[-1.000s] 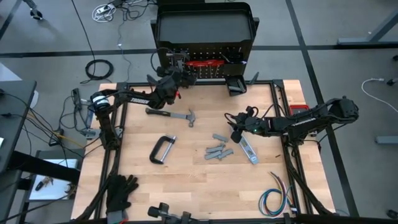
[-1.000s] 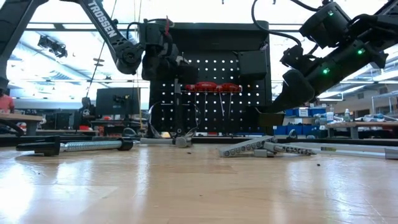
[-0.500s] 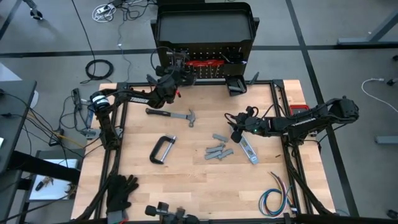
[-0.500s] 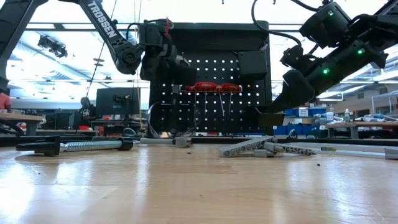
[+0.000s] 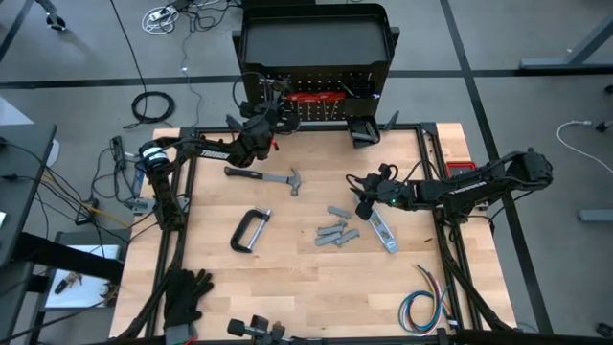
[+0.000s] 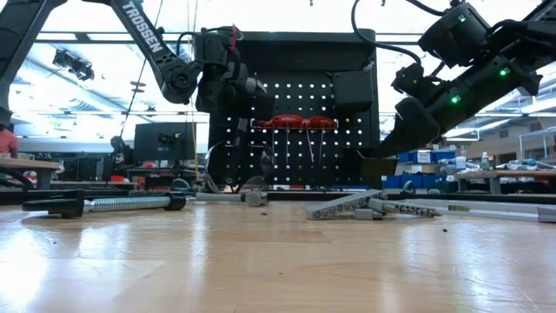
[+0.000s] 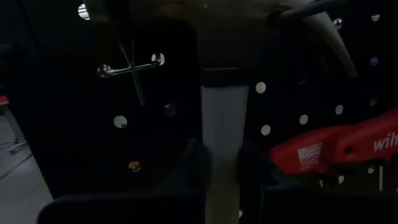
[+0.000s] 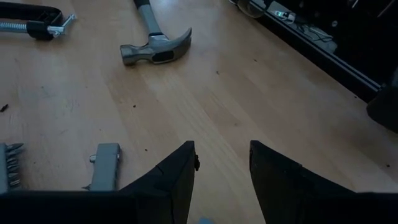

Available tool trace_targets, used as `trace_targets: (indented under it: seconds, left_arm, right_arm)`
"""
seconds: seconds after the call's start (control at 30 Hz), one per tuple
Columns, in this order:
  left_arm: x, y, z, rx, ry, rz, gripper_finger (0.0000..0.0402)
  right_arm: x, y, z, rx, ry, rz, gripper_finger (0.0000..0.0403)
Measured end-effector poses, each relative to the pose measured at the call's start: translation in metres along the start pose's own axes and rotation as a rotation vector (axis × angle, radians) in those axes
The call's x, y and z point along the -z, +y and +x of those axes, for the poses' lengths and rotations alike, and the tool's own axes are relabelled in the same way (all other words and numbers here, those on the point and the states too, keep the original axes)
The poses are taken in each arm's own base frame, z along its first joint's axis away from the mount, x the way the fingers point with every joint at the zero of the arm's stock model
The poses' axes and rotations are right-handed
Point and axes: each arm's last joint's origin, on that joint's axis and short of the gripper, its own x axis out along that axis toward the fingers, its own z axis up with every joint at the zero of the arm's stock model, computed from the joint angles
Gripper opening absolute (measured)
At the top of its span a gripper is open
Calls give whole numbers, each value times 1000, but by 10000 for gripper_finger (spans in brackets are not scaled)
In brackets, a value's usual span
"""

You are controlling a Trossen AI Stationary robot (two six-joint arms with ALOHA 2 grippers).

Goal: Hang tools onto peg board
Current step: Unhang the hammer

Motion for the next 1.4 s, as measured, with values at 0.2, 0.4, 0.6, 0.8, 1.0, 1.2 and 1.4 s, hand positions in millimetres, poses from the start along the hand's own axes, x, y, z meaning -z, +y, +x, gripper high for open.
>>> trace_targets:
  seconds: [0.2,0.4,0.6,0.8,1.0,1.2,1.4]
  left_arm:
    - [-2,-4,-5,-2,1,13,40]
    - [-16,-7,-17,5,-16,77,40]
    - [-25,-12,-31,-34,-18,118,40]
    - [-27,-16,-38,-58,-7,137,40]
    - [-34,-20,-47,-68,-41,120,40]
    - [-38,-25,-57,-47,-56,106,40]
    - [-40,-33,-71,-35,-49,140,40]
  right_arm:
    - [0,0,0,0,0,0,158]
    - [0,0,0,-1,-4,-4,158]
    - [-3,1,0,-5,-26,-5,158]
    - [-3,1,0,-5,-26,2,158]
    - [-1,1,0,-4,-9,4,158]
    - [0,3,-2,-16,-9,3,158]
    - [0,6,-3,-29,-9,7,158]
